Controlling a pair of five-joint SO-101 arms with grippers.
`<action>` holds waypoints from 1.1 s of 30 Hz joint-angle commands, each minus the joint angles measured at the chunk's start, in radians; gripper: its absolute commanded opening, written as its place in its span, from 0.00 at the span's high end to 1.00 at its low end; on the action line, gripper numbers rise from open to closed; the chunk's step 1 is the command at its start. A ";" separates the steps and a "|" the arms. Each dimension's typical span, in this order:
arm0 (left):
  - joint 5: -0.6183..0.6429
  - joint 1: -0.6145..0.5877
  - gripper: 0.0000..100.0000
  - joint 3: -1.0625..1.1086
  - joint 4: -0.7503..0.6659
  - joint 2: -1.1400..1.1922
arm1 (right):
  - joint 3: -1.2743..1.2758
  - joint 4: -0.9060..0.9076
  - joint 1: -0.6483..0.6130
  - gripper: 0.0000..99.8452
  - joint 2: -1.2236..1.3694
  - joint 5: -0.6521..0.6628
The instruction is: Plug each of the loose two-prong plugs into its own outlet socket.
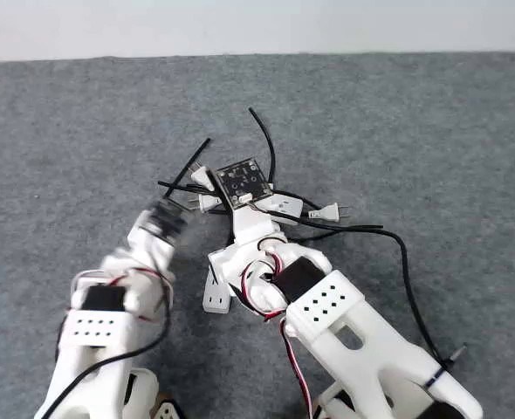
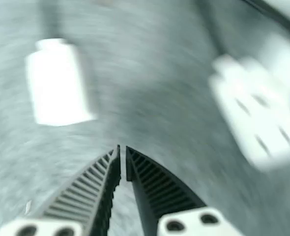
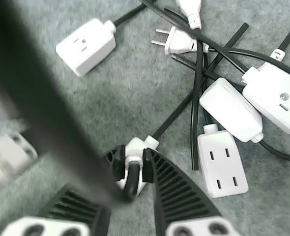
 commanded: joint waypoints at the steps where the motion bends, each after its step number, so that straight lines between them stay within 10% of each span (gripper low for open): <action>1: 0.203 -0.077 0.99 -0.005 -0.137 -0.037 | 0.003 -0.047 0.013 0.99 0.002 -0.034; 12: 0.400 -0.077 0.99 0.156 -0.428 -0.149 | -0.075 -0.044 0.007 0.99 0.214 -0.104; 33: 0.407 -0.075 0.99 0.243 -0.404 -0.342 | -0.175 0.147 -0.022 0.99 0.236 -0.135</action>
